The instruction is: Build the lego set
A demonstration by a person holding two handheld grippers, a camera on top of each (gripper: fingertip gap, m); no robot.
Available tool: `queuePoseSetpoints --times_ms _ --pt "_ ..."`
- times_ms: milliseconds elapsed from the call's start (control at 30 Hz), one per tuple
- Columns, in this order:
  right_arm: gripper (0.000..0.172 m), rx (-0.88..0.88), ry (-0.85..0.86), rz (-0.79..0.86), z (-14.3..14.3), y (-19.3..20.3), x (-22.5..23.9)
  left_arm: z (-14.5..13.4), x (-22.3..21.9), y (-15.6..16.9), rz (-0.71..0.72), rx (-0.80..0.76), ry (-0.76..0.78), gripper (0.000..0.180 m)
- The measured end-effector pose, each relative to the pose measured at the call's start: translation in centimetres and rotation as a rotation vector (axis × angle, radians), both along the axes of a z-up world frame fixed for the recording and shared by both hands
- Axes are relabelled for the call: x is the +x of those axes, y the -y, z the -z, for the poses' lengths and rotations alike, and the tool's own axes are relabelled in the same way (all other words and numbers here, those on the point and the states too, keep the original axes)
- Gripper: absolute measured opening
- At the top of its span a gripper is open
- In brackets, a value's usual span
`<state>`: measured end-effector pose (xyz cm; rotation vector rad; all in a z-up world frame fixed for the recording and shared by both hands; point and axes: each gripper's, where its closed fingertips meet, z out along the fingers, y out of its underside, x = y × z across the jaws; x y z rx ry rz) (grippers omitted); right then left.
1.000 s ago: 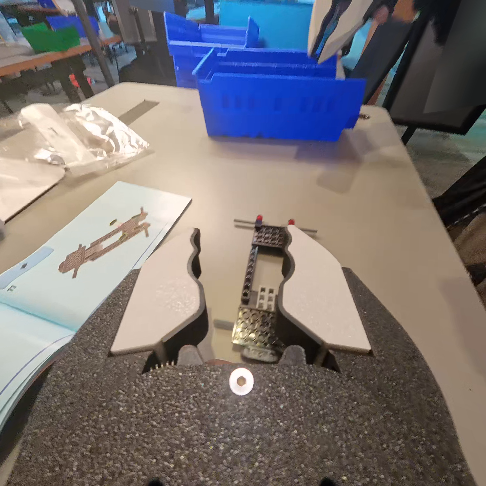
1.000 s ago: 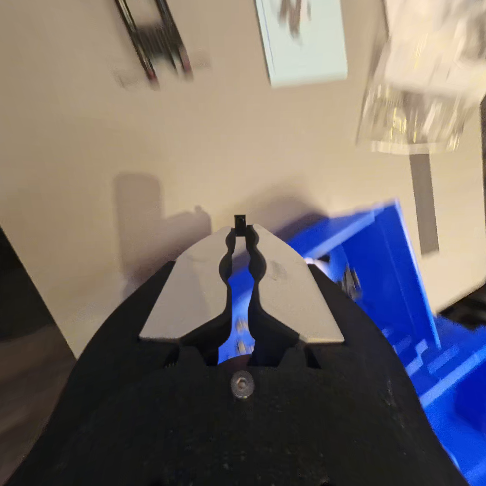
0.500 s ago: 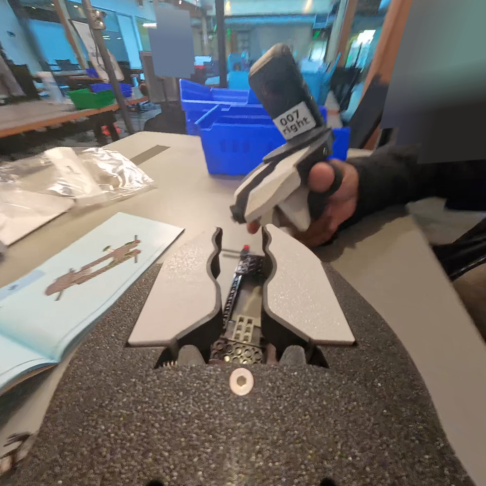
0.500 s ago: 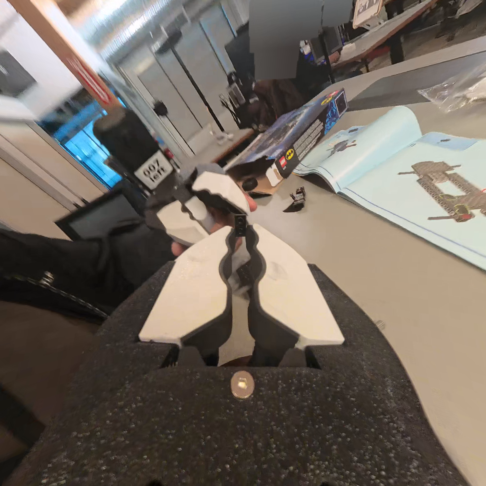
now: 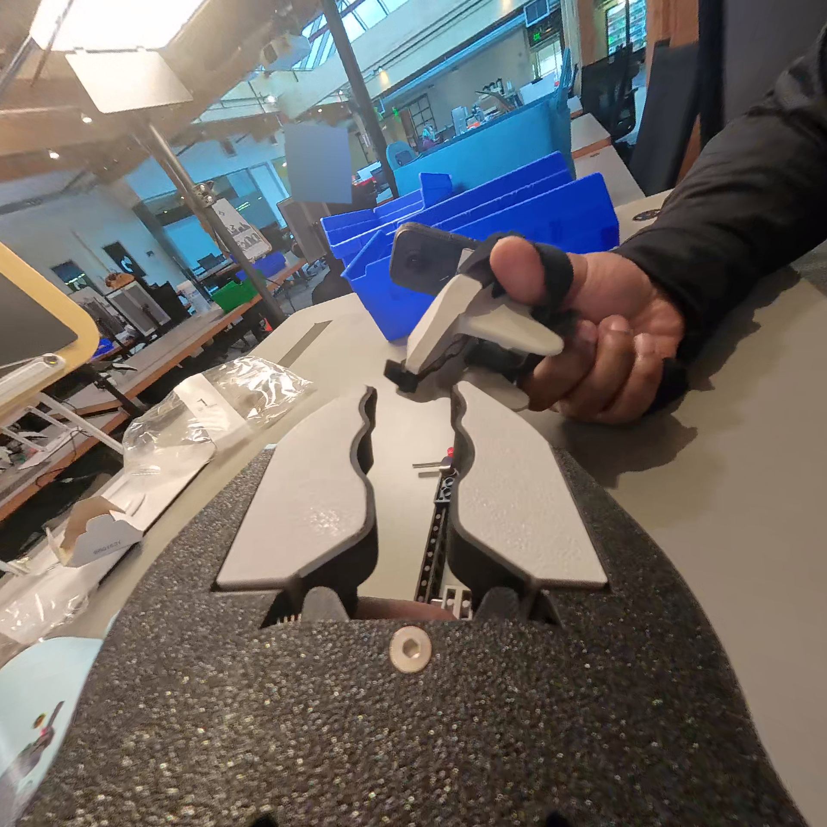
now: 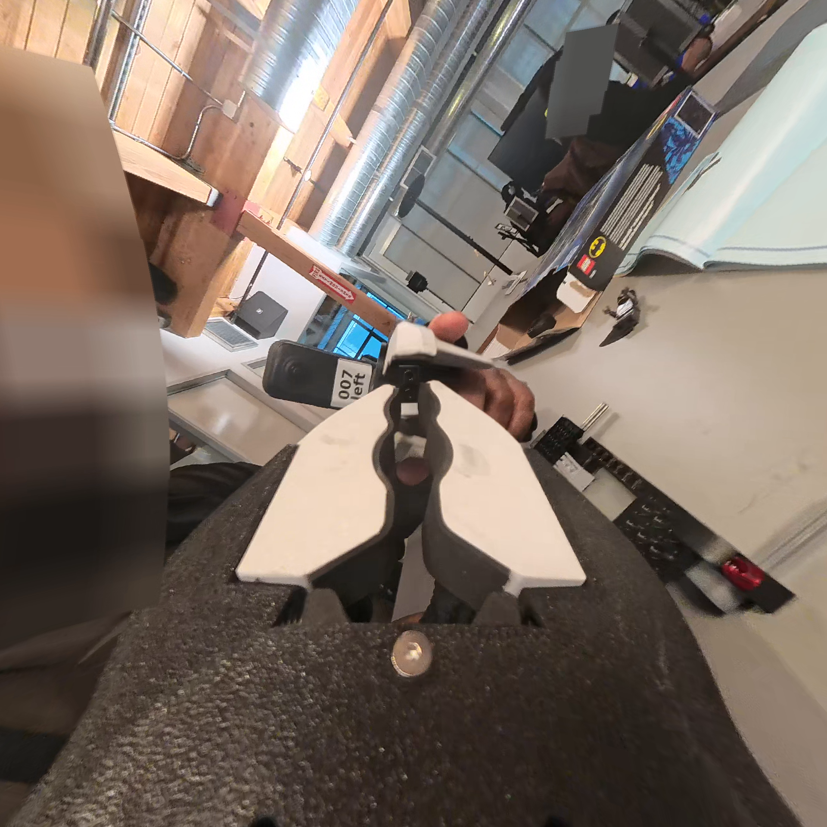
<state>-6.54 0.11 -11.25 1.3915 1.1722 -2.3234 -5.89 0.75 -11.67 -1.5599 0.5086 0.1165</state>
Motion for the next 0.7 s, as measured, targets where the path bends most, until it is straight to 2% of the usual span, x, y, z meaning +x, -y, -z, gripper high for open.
queuePoseSetpoints --times_ms 500,700 --pt "0.011 0.014 0.0 -0.125 0.2 2.5 1.1 -0.1 1.1 0.9 0.083 0.05 -0.112 0.016" --pt "0.029 0.219 -0.02 -0.204 1.2 2.7 1.7 0.6 2.1 1.4 0.224 -0.004 -0.135 0.016"
